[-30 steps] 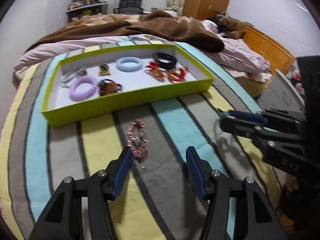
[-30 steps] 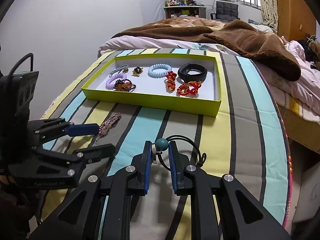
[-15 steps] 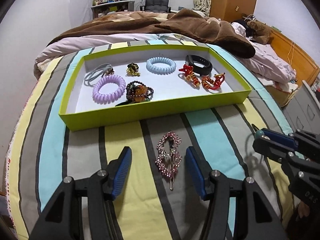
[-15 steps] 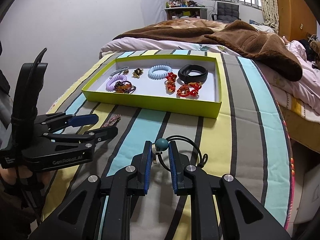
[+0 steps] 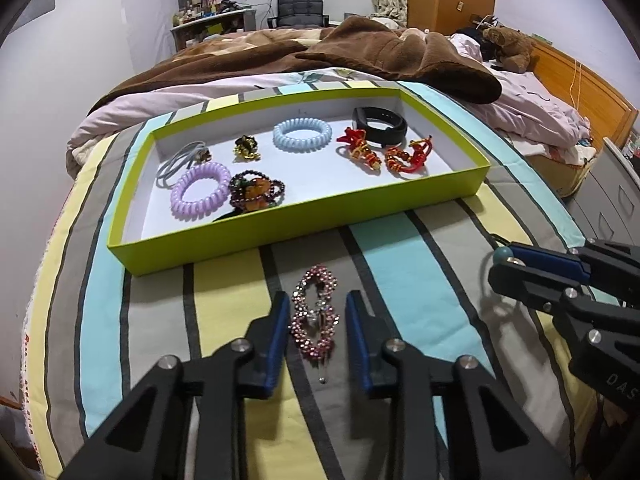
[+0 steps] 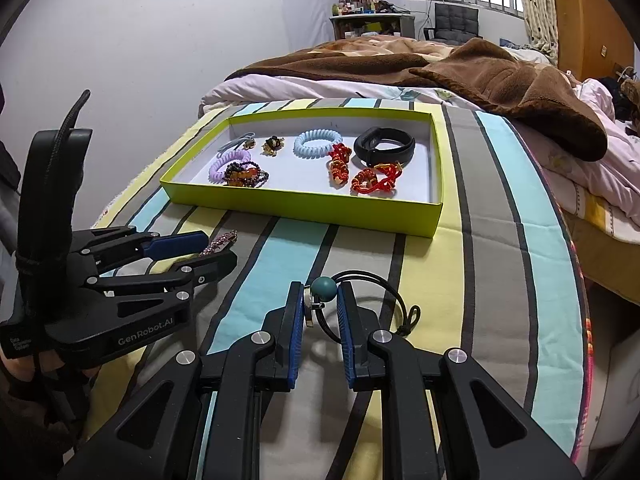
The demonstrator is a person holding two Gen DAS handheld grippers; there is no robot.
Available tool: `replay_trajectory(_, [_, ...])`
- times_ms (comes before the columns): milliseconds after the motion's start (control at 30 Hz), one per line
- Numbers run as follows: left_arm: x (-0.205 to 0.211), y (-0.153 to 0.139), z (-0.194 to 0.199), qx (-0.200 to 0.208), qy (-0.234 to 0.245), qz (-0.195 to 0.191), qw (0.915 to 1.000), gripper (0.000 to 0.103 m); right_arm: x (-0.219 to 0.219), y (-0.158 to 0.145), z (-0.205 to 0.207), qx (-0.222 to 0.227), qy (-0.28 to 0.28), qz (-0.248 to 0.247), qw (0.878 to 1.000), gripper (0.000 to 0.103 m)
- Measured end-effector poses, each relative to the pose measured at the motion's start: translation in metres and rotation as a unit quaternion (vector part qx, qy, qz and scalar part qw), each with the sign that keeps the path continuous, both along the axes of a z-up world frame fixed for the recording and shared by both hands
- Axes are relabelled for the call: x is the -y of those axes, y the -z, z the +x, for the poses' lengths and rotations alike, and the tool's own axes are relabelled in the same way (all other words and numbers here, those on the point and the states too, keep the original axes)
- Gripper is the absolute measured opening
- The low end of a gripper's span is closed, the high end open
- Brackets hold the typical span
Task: Organize jewelry
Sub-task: 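Close the left tool on the pink beaded hair clip and lift it, then carry the pink clip and black hair tie into the green box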
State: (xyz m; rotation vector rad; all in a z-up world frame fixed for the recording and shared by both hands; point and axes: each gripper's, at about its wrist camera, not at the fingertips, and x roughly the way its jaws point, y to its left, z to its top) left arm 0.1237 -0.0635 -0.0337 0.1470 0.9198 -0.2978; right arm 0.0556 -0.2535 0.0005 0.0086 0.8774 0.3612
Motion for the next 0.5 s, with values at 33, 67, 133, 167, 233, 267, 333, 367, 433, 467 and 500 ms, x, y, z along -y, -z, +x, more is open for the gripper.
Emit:
replay_trajectory(33, [0.0005,-0.0002,-0.0004,0.0,0.001,0.001,1.0,0.024,0.0,0.0002,0.0,0.0,0.0,0.0,1.0,0.017])
replay_trajectory(67, [0.0008,-0.0005,-0.0008,0.001,0.003,0.0,1.0,0.023,0.0,0.0001,0.0,0.0,0.0,0.0,1.0,0.017])
replay_trajectory(133, [0.0009,-0.0007,-0.0012,0.002,0.004,0.002,1.0,0.022,0.0003,0.0005,0.0003,0.0,0.001,0.001,1.0,0.017])
replay_trajectory(167, [0.0008,-0.0008,-0.0015,0.004,0.004,0.003,1.0,0.021,0.0002,0.0008,0.0006,0.0,0.001,0.001,1.0,0.017])
replay_trajectory(233, [0.0001,-0.0008,-0.0017,0.005,0.004,0.002,1.0,0.021,0.0003,0.0008,0.0004,0.0,0.001,0.001,1.0,0.017])
replay_trajectory(267, [-0.0001,-0.0008,-0.0024,0.006,0.004,0.002,1.0,0.021,0.0002,0.0008,0.0004,0.0,0.0,0.001,1.0,0.017])
replay_trajectory(333, [0.0,-0.0009,-0.0027,0.007,0.005,0.003,1.0,0.021,0.0002,0.0008,0.0005,0.001,0.001,0.001,1.0,0.017])
replay_trajectory(367, [0.0,-0.0011,-0.0032,0.008,0.005,0.004,0.9999,0.021,0.0001,0.0011,0.0005,0.001,0.0,0.001,1.0,0.017])
replay_trajectory(433, [0.0004,-0.0016,-0.0041,0.008,0.008,0.002,0.9999,0.021,-0.0001,0.0008,0.0002,0.001,0.001,0.001,1.0,0.017])
replay_trajectory(467, [0.0003,-0.0019,-0.0043,0.01,0.007,0.003,0.9999,0.021,0.0002,0.001,0.0004,0.001,0.002,0.001,1.0,0.017])
replay_trajectory(500, [0.0002,-0.0023,-0.0044,0.01,0.007,0.002,0.9999,0.021,0.0004,0.001,0.0005,0.001,0.002,0.001,1.0,0.017])
